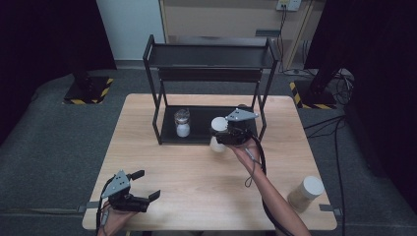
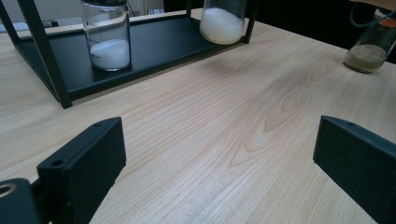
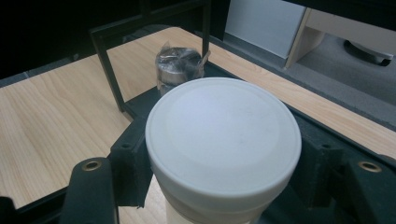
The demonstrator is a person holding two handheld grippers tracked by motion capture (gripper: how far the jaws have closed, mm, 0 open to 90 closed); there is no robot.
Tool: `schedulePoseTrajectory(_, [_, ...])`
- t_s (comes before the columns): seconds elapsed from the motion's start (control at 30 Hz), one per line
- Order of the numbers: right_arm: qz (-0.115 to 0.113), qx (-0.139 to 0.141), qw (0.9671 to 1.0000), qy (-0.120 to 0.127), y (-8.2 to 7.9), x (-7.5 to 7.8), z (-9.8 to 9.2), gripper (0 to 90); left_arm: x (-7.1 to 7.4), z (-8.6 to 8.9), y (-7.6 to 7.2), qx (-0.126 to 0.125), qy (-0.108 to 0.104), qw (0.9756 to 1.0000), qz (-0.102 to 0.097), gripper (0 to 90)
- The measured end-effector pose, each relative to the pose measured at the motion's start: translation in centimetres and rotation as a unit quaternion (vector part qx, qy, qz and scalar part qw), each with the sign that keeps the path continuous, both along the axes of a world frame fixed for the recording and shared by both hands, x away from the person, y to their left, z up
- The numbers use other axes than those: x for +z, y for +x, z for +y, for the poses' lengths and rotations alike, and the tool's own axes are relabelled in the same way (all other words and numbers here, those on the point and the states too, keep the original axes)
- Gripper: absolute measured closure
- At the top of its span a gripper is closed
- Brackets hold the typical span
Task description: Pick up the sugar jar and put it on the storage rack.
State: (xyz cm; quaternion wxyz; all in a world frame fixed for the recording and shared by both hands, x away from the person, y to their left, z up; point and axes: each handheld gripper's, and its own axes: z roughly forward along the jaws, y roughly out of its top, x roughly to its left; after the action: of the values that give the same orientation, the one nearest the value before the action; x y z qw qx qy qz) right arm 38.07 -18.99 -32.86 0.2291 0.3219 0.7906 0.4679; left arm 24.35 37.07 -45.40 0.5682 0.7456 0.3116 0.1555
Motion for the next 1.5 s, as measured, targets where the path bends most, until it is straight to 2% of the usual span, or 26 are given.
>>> schedulePoseTrajectory(0.7, [0.001,-0.023,0.9997,-0.002,2.3,1.1,1.2,33.7,0.0,0.0,0.0,0.000,-0.001,1.0000,0.000,1.4])
schedulePoseTrajectory(1.13, [0.008,-0.050,0.9987,-0.003,4.3,0.7,2.0,33.7,0.0,0.0,0.0,0.000,0.000,1.0000,-0.001,1.4])
schedulePoseTrajectory(1.5, [0.007,-0.057,0.9984,-0.001,5.6,0.2,3.0,33.7,0.0,0.0,0.0,-0.001,0.000,1.0000,-0.002,1.4])
